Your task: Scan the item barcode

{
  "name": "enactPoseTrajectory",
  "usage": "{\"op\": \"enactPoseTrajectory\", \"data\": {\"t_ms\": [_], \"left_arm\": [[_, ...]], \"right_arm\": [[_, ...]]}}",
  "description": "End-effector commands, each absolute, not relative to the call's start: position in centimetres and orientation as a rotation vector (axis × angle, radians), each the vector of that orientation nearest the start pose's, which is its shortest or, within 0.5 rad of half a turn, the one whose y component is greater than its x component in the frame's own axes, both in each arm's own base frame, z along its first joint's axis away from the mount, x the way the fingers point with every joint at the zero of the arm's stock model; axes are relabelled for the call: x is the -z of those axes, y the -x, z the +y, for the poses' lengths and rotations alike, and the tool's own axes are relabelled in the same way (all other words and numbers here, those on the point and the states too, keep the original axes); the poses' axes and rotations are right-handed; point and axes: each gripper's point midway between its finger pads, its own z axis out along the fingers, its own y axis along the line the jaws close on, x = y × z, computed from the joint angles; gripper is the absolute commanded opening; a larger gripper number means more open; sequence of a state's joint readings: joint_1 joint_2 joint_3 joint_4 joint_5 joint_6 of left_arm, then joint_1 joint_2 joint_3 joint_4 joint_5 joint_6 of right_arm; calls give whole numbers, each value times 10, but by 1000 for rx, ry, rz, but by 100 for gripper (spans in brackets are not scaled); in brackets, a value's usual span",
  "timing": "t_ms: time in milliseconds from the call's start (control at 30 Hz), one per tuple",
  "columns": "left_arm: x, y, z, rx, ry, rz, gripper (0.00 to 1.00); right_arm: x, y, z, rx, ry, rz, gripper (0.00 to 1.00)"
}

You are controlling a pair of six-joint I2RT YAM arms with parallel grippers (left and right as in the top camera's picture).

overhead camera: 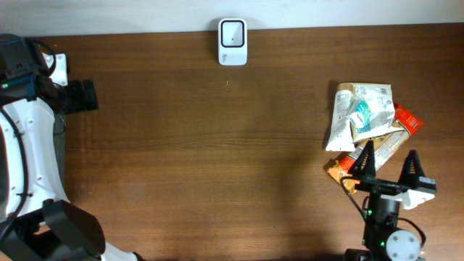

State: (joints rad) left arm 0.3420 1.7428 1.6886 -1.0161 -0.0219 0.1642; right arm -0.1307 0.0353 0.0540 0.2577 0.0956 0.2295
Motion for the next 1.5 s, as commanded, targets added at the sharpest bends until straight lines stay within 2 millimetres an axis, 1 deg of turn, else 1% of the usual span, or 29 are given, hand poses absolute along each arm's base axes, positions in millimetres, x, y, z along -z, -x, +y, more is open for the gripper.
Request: {"op": "enactPoseTrajectory", "data": {"t_ms": [0, 67, 133, 167, 200, 233, 267, 967, 1000, 1067, 1133, 1233, 1267, 1300, 1367, 1433, 1467], "left_arm": [[-207, -405, 150, -195, 236, 2638, 99], [-207, -405, 150, -195, 236, 2637, 99], [-207, -405, 150, -196, 236, 2637, 99], [-207, -405, 150, -196, 236, 2637, 99], [-207, -405, 150, -195, 236, 2638, 99], [-207, -405, 150, -195, 236, 2638, 99], [-207, -405, 150, -196, 236, 2637, 99], [-208, -405, 149, -194, 235, 2634, 99], [-210, -407, 145, -164, 226, 2624, 99], [-222, -405, 132, -79, 197, 2587, 99], [-236, -394, 126, -61, 249, 2549, 99], [-256, -354, 112, -95, 237, 2429, 99], [-259, -346, 109, -105, 233, 2394, 99], [-259, -331, 105, -119, 229, 2349, 99], [-256, -312, 97, -133, 218, 2295, 99], [-243, -288, 85, -127, 199, 2239, 99], [-240, -281, 81, -124, 187, 2206, 99]], "right_arm": [[-242, -234, -38, -77, -287, 1264, 99], [-241, -234, -38, -76, -285, 1266, 99], [-231, -237, -38, -73, -293, 1308, 99], [-219, -240, -39, -70, -302, 1358, 99], [-202, -242, -39, -66, -314, 1426, 99], [-180, -244, -39, -61, -329, 1515, 99], [-153, -243, -39, -54, -346, 1623, 99], [-153, -243, -39, -53, -348, 1626, 99], [-153, -243, -39, -53, -349, 1626, 99], [-153, -243, -39, -53, -349, 1626, 99], [-153, -243, -39, -53, -349, 1626, 98], [-153, -243, -39, -53, -348, 1626, 99], [-153, -243, -39, -53, -349, 1626, 99], [-153, -243, -39, -53, -348, 1626, 99], [-153, -243, -39, -53, -348, 1626, 99], [-153, -243, -39, -53, -349, 1626, 99], [-153, -243, -39, -53, -349, 1626, 99]]}}
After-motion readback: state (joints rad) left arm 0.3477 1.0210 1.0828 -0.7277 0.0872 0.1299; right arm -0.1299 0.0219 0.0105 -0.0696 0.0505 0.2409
